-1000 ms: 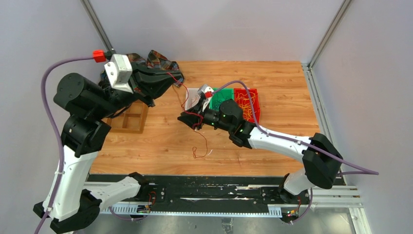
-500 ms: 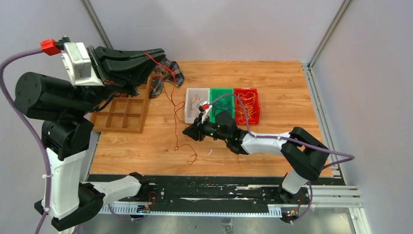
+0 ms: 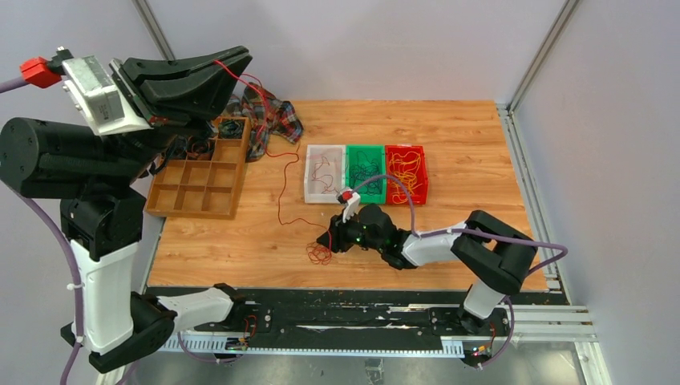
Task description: Untangle the cables
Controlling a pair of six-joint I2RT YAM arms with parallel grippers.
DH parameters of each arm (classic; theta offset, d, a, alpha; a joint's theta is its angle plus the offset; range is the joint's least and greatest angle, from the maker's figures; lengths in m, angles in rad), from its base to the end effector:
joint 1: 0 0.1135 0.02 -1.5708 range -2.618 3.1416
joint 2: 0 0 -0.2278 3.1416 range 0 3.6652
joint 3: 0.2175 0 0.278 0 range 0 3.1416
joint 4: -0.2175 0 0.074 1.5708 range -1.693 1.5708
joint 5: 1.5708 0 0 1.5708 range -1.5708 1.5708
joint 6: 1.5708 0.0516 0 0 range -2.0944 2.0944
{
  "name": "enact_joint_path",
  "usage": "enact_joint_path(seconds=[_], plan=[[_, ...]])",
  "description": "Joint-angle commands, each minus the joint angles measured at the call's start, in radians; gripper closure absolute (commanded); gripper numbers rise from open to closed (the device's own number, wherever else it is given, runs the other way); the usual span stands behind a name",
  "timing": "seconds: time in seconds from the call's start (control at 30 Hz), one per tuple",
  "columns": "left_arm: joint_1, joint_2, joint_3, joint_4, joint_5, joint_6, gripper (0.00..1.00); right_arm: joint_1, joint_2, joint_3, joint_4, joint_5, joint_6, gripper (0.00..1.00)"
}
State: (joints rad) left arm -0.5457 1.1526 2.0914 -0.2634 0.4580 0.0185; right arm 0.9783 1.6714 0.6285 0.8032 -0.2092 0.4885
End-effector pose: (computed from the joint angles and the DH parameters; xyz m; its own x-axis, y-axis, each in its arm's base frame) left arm 0.1021 -0.0887 0.6513 0.5484 -0.3136 -0.7752 0.7505 0.5935 0.2908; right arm 0.1879 0.2983 0.1063 -0.5508 0.0039 -0.8347 -0.7538 0.4270 0.4994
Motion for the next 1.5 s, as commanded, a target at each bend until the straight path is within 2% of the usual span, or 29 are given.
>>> enact_joint_path(seconds=[0.0, 0.13, 0.2, 0.3, 0.4, 0.63, 0.87, 1.07, 1.27, 1.47], plan=[[-0.004, 0.012, -0.041, 0.006, -0.051, 0.057, 1.00, 0.017, -0.102, -0.049, 0.000, 0.113, 0.027, 0.66], [-0.004, 0.009, -0.117, 0.020, -0.099, 0.103, 1.00, 0.014, -0.239, -0.039, -0.159, 0.222, 0.025, 0.67], [-0.004, 0.011, -0.157, 0.036, -0.141, 0.125, 1.00, 0.014, -0.313, 0.005, -0.370, 0.327, 0.040, 0.71], [-0.004, 0.013, -0.224, 0.049, -0.202, 0.174, 1.00, 0.014, -0.386, 0.096, -0.692, 0.463, 0.075, 0.72], [-0.004, 0.020, -0.302, 0.059, -0.274, 0.210, 1.00, 0.014, -0.457, 0.106, -0.839, 0.530, 0.098, 0.70], [-0.004, 0.046, -0.473, 0.162, -0.280, 0.302, 0.99, 0.014, -0.610, 0.070, -0.981, 0.578, 0.118, 0.66], [-0.001, 0.143, -0.479, 0.250, -0.393, 0.422, 0.99, 0.014, -0.737, 0.105, -1.134, 0.620, 0.066, 0.64], [0.017, 0.222, -0.421, 0.310, -0.401, 0.430, 0.99, 0.011, -0.791, 0.106, -1.180, 0.685, 0.031, 0.67], [0.047, 0.290, -0.256, 0.336, -0.396, 0.364, 0.99, 0.010, -0.791, 0.093, -1.172, 0.706, 0.058, 0.71], [0.049, 0.307, -0.181, 0.326, -0.407, 0.304, 0.99, 0.010, -0.777, 0.071, -1.140, 0.693, 0.082, 0.72]])
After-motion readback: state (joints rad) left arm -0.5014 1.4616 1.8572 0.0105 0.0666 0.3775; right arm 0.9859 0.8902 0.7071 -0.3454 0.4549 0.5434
